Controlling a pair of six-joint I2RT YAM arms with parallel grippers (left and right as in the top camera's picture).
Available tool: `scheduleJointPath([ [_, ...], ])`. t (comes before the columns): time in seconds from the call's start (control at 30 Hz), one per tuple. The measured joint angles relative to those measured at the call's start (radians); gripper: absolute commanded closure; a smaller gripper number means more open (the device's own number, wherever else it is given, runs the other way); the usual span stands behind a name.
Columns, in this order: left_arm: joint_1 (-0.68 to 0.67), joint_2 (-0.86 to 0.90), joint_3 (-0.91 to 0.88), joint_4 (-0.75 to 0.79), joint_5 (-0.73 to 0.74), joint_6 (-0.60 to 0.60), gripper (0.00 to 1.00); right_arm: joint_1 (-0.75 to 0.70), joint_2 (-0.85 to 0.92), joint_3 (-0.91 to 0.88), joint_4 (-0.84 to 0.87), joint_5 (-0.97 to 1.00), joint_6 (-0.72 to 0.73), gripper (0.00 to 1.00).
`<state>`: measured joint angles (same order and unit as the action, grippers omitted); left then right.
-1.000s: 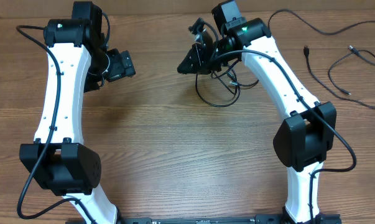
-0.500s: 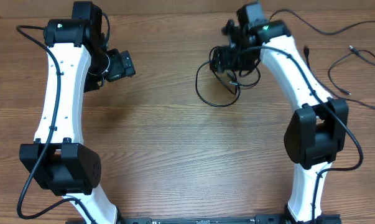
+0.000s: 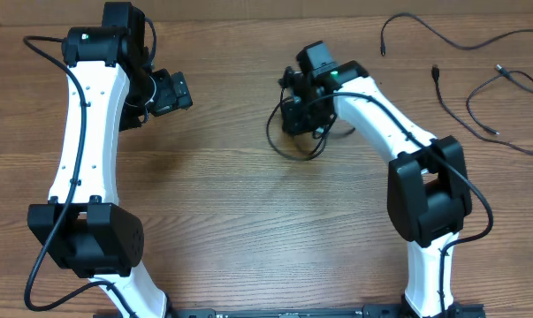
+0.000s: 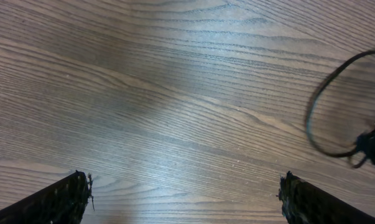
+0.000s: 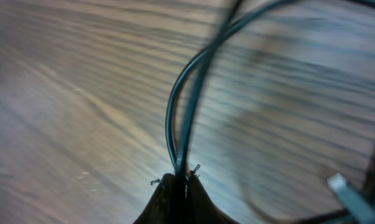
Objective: Untangle cables
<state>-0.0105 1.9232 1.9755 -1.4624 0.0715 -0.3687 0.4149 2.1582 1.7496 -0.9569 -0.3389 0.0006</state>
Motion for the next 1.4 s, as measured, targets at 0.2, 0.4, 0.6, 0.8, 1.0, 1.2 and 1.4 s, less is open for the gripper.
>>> scheduleJointPath([
  [0.2,0.0,0.0,0.0,0.0,0.0,0.0,0.0,0.081,0.0,0.089,-0.047,-0.024,0.0,0.96],
  [0.4,0.0,0.0,0.0,0.0,0.0,0.0,0.0,0.147,0.0,0.253,-0.131,-0.049,0.006,0.8],
  [0.6,0.0,0.0,0.0,0.0,0.0,0.0,0.0,0.153,-0.001,0.387,-0.18,-0.025,0.059,0.31],
  [0.8,0.0,0.0,0.0,0.0,0.0,0.0,0.01,0.02,-0.001,0.46,-0.24,0.033,0.145,0.04],
  [1.0,0.0,0.0,0.0,0.0,0.0,0.0,0.0,-0.262,-0.001,0.482,-0.238,0.126,0.17,0.0],
  [1.2,0.0,0.0,0.0,0.0,0.0,0.0,0.01,-0.553,-0.001,0.482,-0.203,0.293,0.179,0.0],
  [1.4,0.0,0.0,0.0,0.0,0.0,0.0,0.0,-0.735,0.028,0.482,-0.151,0.343,0.182,0.0],
])
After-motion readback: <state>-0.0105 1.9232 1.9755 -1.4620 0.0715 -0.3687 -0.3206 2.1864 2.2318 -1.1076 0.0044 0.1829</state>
